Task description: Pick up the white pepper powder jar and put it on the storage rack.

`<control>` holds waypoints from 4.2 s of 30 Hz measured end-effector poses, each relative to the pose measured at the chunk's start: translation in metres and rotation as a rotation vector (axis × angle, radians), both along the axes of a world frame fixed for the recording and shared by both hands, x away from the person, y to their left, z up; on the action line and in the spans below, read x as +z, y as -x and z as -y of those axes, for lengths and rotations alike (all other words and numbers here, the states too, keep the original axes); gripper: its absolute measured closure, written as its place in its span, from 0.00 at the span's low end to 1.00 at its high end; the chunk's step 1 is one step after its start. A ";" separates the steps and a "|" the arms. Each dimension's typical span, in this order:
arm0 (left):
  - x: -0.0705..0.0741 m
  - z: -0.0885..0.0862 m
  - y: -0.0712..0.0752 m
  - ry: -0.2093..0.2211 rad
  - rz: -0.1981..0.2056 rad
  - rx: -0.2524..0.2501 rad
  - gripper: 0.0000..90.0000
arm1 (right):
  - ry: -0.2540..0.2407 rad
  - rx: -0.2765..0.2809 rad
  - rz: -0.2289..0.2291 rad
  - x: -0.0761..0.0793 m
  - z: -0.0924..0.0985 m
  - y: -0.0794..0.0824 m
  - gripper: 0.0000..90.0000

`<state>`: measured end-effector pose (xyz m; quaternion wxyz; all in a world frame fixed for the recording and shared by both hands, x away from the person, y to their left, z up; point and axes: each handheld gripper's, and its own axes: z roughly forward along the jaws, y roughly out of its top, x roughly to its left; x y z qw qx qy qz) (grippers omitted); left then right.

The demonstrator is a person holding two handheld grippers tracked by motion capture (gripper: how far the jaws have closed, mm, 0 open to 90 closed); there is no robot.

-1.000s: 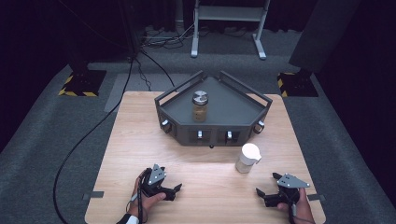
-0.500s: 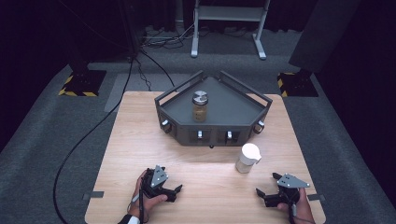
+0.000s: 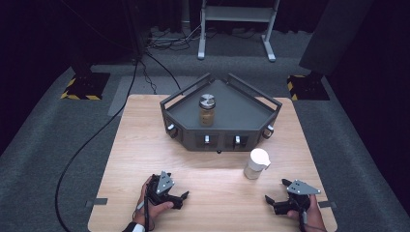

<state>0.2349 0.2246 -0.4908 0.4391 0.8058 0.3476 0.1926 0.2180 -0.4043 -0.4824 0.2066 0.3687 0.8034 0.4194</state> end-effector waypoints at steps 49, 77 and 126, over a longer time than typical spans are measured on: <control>0.000 0.000 0.000 0.000 0.002 0.000 0.03 | -0.186 0.042 0.054 0.034 -0.011 -0.015 0.02; 0.000 0.000 0.000 0.000 0.002 0.000 0.03 | -0.235 0.040 0.047 0.033 -0.032 -0.054 0.10; 0.000 0.001 0.000 -0.001 0.001 0.001 0.03 | -0.253 -0.079 0.167 0.074 -0.044 -0.026 0.34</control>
